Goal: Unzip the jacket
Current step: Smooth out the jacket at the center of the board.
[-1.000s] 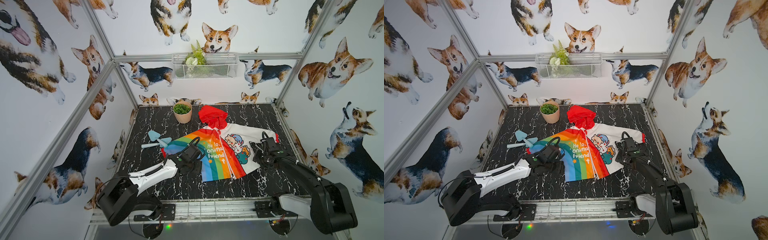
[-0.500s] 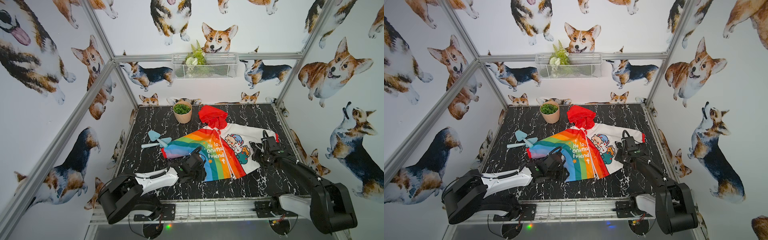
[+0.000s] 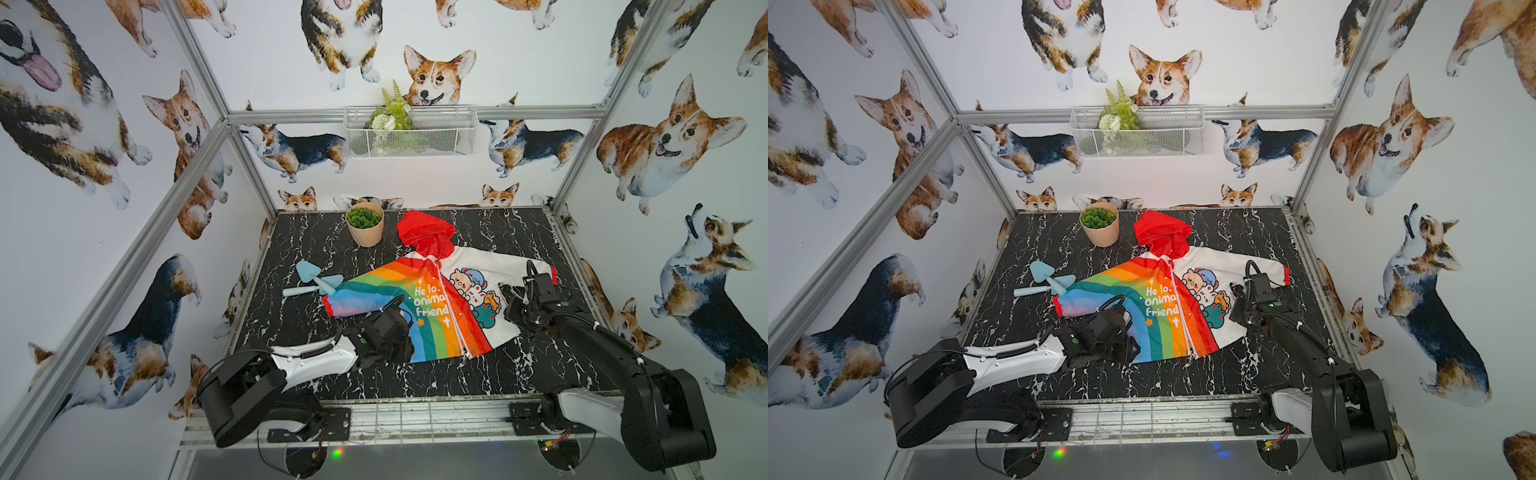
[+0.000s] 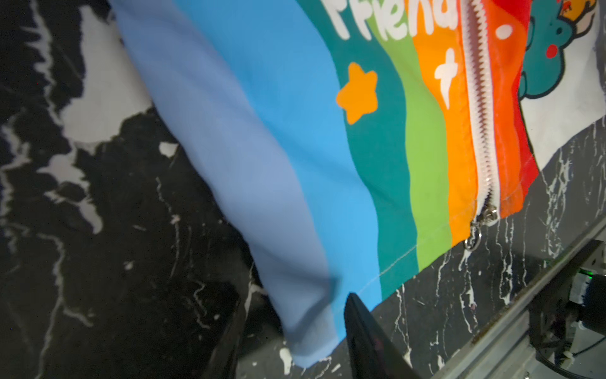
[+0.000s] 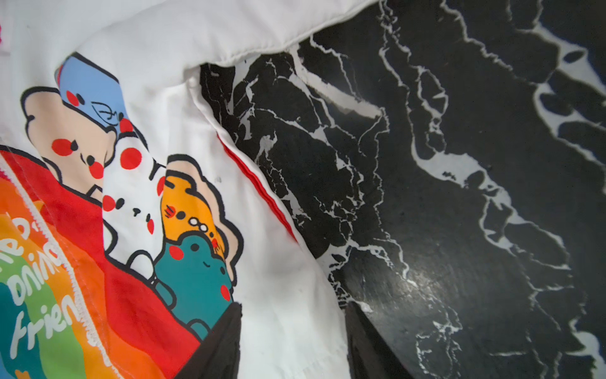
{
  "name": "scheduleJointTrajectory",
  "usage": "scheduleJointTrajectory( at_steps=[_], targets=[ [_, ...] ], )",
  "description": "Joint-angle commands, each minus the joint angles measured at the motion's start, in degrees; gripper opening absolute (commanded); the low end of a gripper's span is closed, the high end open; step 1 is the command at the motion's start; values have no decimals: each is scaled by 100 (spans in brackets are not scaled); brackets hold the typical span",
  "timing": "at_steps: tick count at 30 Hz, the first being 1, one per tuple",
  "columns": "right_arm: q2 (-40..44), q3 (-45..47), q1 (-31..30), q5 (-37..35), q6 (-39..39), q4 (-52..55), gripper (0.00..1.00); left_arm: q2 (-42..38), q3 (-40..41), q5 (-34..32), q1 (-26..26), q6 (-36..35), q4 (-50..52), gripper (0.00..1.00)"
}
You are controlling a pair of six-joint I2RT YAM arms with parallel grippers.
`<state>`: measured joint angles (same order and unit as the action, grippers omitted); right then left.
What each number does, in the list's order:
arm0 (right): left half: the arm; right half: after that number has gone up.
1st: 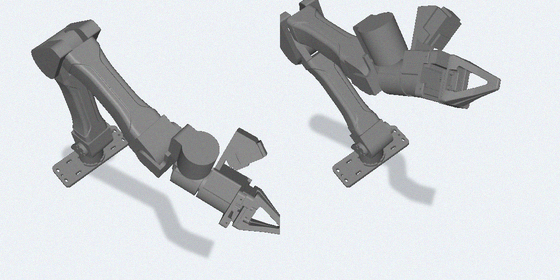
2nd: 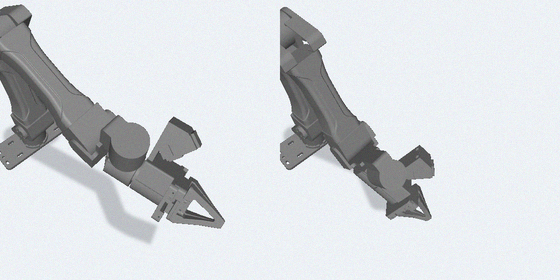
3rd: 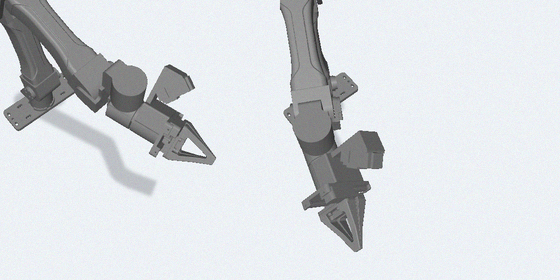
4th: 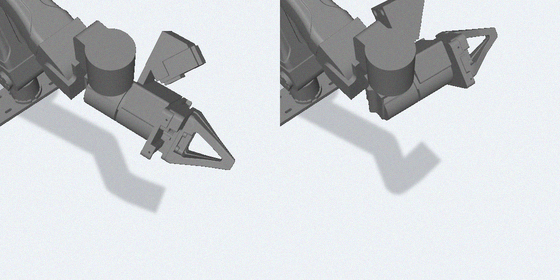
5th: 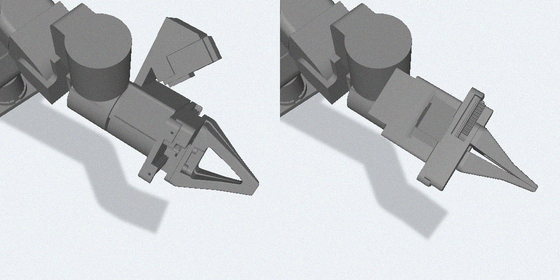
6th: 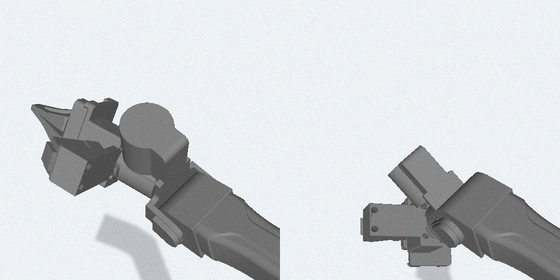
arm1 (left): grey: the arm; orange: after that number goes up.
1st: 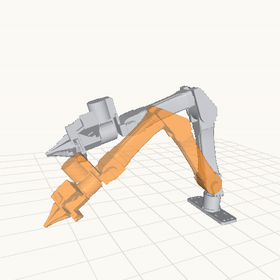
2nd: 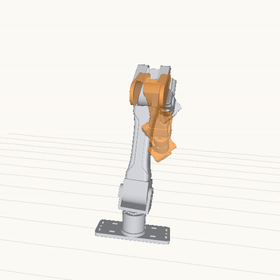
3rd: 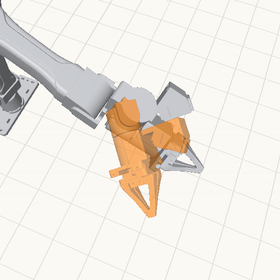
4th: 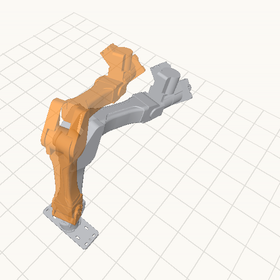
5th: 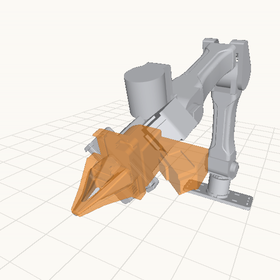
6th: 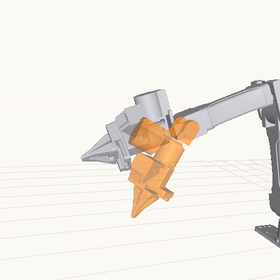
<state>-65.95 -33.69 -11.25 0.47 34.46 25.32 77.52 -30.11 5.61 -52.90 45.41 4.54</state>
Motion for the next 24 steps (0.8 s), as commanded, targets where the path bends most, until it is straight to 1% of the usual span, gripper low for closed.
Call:
scheduleJointTrajectory(
  at_steps=[1, 2, 4, 7, 10, 12, 13, 15, 17, 21, 24],
  targets=[
    [60, 23, -12, -47, 0, -54, 53, 186, 39, 174, -18, 106, 133, 46],
    [77, 27, -10, -55, 0, -54, 53, 214, 41, 195, -25, 108, 109, 44],
    [61, 32, -9, -123, 4, -21, 52, 279, 48, 196, -48, 144, 61, 33],
    [17, 18, -10, -222, 30, 73, 53, 193, 31, -13, -49, 152, 344, 15],
    [-79, -35, -10, -218, 9, 209, 55, -4, 14, -254, -45, 152, 693, 4],
    [-201, -94, -18, -84, -9, 336, 58, -131, -11, -377, -20, 101, 944, 1],
    [-255, -96, -32, -15, -9, 358, 60, -202, -21, -427, 3, 78, 1067, 0],
    [-346, -89, -76, 118, -14, 359, 61, -303, -14, -488, 25, 53, 1193, 0],
    [-434, -80, -130, 155, -18, 392, 61, -367, 20, -482, 60, 38, 1215, 0],
    [-579, -94, -150, -7, -9, 476, 58, -386, 29, -480, 88, -10, 1252, 0],
    [-617, -76, -179, 155, 7, 509, 54, -426, 31, -499, 113, -23, 1295, 0]
  ],
)
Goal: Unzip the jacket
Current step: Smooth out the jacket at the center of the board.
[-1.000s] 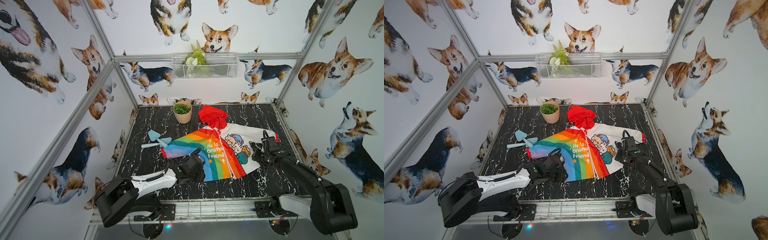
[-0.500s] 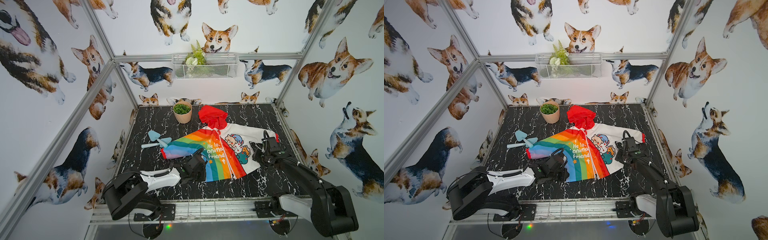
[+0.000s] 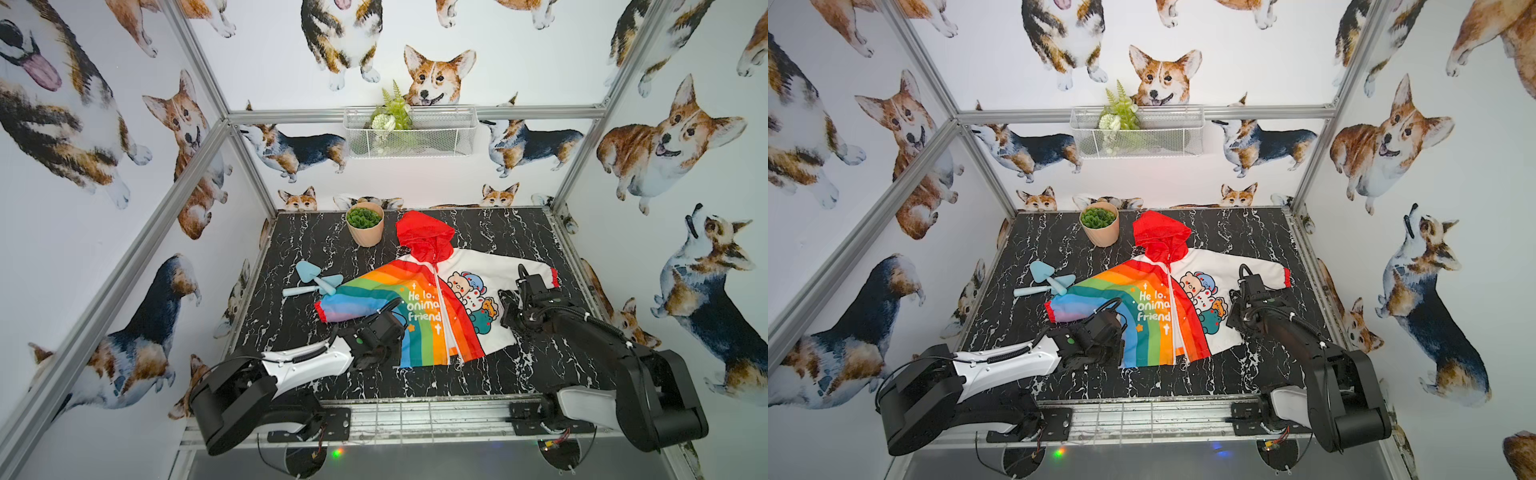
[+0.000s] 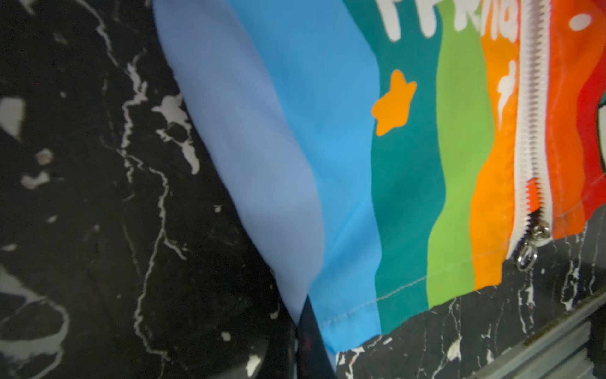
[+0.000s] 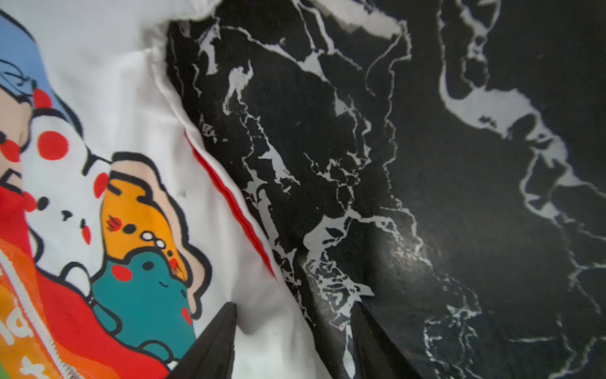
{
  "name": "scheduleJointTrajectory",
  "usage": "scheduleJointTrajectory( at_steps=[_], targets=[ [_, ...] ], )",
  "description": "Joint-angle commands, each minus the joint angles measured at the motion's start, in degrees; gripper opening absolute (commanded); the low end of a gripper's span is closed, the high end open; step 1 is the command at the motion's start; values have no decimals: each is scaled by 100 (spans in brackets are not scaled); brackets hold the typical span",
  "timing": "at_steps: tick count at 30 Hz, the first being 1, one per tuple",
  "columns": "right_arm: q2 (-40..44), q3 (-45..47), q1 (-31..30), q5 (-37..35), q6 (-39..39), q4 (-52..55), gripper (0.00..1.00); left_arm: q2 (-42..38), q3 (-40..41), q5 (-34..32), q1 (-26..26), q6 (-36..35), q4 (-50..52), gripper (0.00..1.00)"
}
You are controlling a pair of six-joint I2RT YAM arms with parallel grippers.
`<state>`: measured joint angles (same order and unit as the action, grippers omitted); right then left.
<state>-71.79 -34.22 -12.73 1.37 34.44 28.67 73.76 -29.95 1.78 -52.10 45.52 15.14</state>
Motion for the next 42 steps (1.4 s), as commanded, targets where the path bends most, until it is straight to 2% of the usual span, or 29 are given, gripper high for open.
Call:
scheduleJointTrajectory(
  at_steps=[1, 10, 15, 17, 18, 21, 22, 24, 25, 27, 29, 33, 39, 42],
  targets=[
    [-33, 5, -65, 106, 42, 179, 51, -67, 16, -117, 48, -43, 239, 0],
    [380, 365, -696, -53, 674, 262, 13, -124, -31, -139, 88, -96, 327, 0],
    [674, 540, -790, -189, 883, 557, 0, -236, -19, -234, 86, -105, 499, 0],
    [862, 608, -817, -173, 939, 681, 0, -320, -18, -305, 86, -109, 613, 0],
    [998, 644, -846, -163, 980, 761, 0, -377, -11, -331, 86, -113, 660, 4],
    [1280, 752, -1009, -165, 1133, 939, 0, -527, 7, -421, 86, -126, 762, 23],
    [1369, 783, -1050, -137, 1189, 958, 4, -573, -9, -463, 86, -133, 812, 36],
    [1581, 785, -1094, -97, 1223, 999, 32, -661, -92, -594, 94, -192, 977, 54],
    [1695, 764, -1096, -145, 1203, 1016, 41, -713, -177, -680, 107, -264, 1083, 60],
    [2014, 620, -1093, -498, 1085, 1103, 50, -852, -426, -908, 170, -469, 1390, 69],
    [2297, 441, -1085, -935, 978, 1120, 52, -1002, -643, -1074, 332, -675, 1610, 75],
    [2526, -16, -816, -1362, 733, 930, 52, -1301, -887, -927, 1207, -1125, 1702, 76],
    [1850, -313, 99, -809, 478, 175, 49, -1480, -790, -430, 2995, -1233, 1317, 71],
    [1325, -537, 201, -727, 432, -110, 44, -1340, -635, -195, 3683, -1153, 790, 59]
  ],
)
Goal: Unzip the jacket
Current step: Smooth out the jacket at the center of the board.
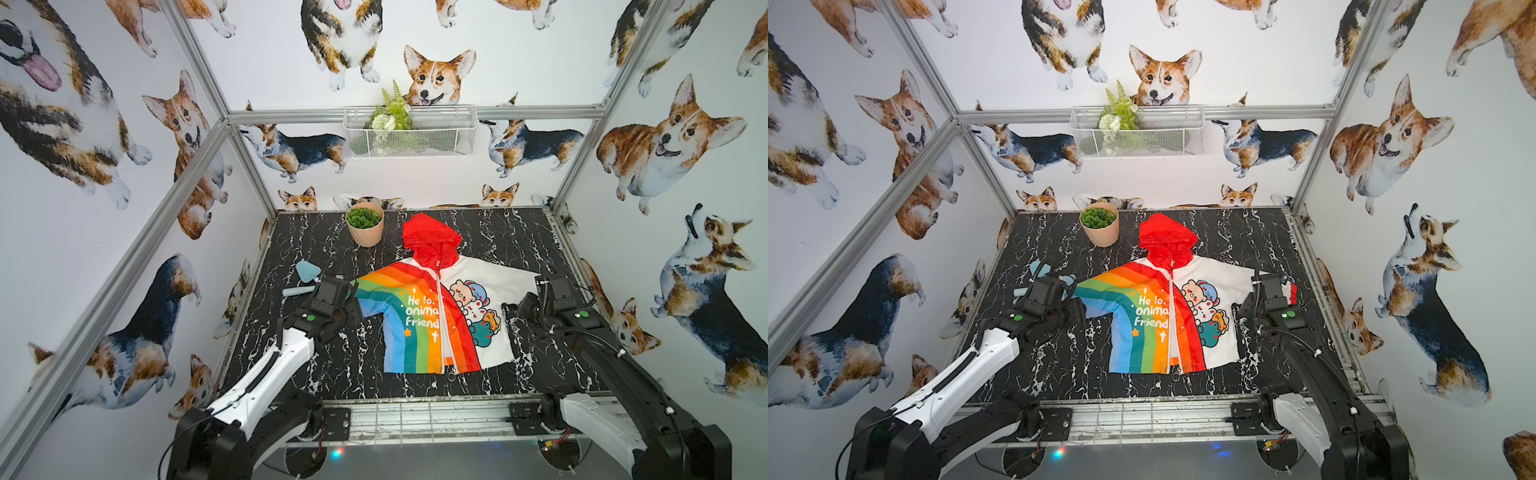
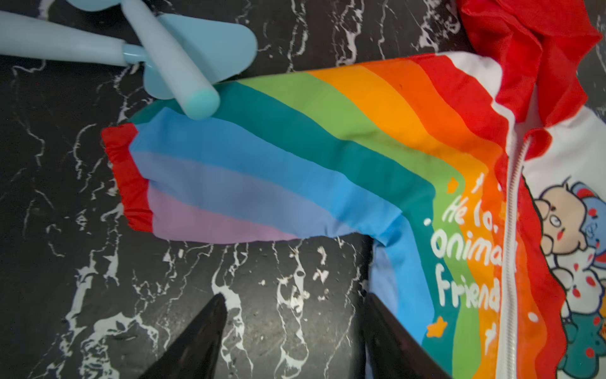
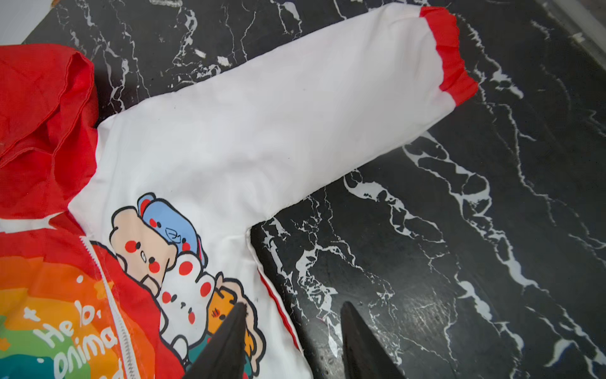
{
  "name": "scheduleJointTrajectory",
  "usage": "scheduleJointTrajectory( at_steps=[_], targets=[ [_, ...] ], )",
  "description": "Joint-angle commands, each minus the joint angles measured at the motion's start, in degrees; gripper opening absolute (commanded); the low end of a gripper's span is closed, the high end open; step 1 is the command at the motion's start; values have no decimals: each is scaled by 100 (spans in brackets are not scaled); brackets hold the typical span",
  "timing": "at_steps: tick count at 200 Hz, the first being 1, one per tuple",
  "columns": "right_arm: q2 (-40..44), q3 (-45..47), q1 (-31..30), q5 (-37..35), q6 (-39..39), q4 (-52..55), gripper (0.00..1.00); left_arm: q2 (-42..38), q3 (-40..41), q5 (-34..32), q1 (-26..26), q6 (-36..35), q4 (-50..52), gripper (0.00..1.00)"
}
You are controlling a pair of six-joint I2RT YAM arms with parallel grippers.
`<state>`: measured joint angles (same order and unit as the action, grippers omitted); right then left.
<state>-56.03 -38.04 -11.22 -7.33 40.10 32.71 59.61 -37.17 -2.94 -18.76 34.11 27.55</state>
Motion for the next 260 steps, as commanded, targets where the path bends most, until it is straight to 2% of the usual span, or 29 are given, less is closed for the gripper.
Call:
scheduleJointTrajectory(
  at_steps=[1, 16, 54, 92, 160, 200, 260],
  targets=[
    [-424, -223, 57, 173, -142, -616, 41, 182, 120, 452, 566, 1, -700, 54],
    [-771, -345, 66, 274, -134, -872, 33, 530, 70, 718, 872, 17, -1107, 44],
    [-1715, -727, 286, 367, -177, -1079, 17, 1351, -95, 622, 1322, 122, -1687, 16],
    [-2067, -921, 777, 642, -220, -1190, 12, 1905, -242, 140, 1398, 163, -1776, 0],
    [-2126, -813, 1574, 638, -309, -1179, 9, 2747, -547, -268, 1419, 131, -1459, 0],
    [-2138, -724, 1844, 251, -346, -1124, 7, 3118, -629, -289, 1537, 142, -1428, 0],
    [-2811, -936, 2323, 305, -336, -1282, 2, 3424, -761, -296, 1600, 115, -1420, 0]
  ],
)
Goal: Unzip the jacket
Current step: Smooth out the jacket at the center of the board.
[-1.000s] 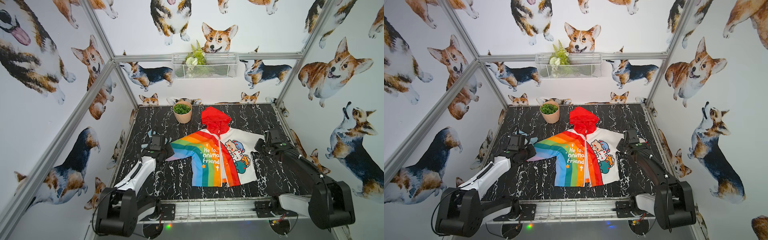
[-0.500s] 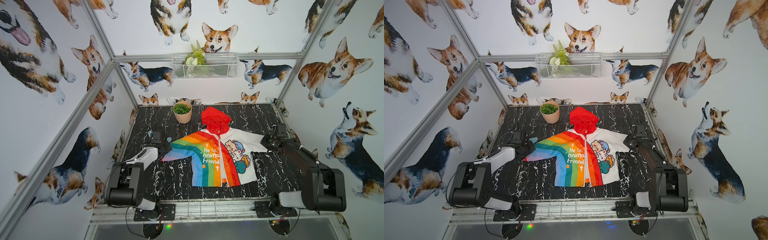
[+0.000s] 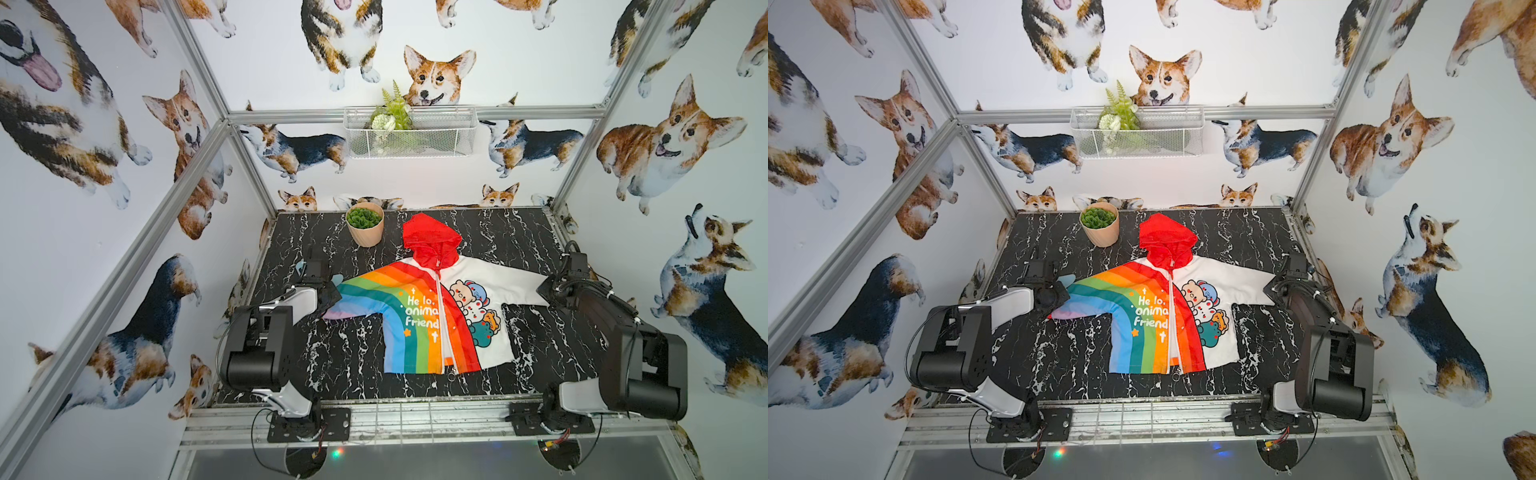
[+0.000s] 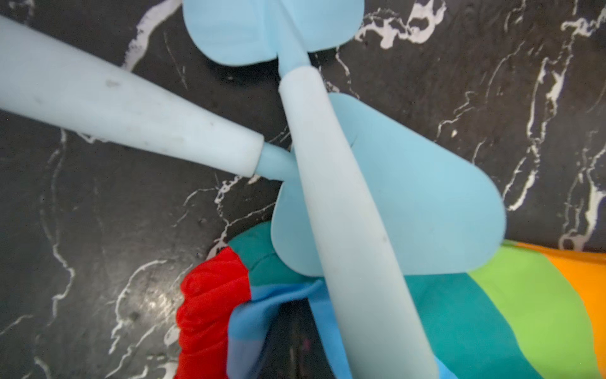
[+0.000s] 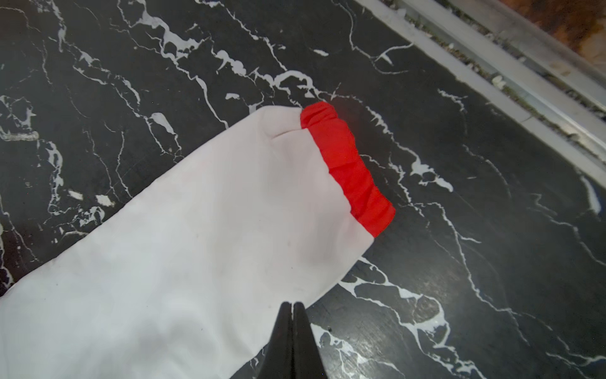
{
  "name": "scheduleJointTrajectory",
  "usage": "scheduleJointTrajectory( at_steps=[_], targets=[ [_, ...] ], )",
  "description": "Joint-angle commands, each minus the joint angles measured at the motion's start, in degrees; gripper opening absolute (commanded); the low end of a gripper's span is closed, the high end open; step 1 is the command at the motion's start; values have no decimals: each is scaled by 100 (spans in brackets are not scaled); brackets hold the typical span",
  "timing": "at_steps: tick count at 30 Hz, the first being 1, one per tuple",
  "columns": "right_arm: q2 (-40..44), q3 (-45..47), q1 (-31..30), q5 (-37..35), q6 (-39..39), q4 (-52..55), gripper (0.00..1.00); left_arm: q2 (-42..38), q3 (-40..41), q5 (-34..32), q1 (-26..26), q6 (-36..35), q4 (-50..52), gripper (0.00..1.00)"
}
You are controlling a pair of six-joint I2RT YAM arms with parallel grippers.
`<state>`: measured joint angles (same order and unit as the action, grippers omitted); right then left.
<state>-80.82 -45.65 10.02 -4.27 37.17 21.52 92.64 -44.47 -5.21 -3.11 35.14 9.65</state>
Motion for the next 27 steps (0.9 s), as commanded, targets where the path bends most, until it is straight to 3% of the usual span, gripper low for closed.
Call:
scheduleJointTrajectory(
  at_steps=[1, 14, 27],
  targets=[
    [-344, -183, 209, 7, -43, -168, 2, 127, -38, -68, 37, 11, 370, 0],
    [-1740, -1013, 428, 392, -210, 35, 0, 208, -159, -103, 50, 20, 542, 0],
    [-1802, -657, 1014, 692, 132, -6, 0, 206, -177, -169, 257, 184, 760, 0]
  ],
)
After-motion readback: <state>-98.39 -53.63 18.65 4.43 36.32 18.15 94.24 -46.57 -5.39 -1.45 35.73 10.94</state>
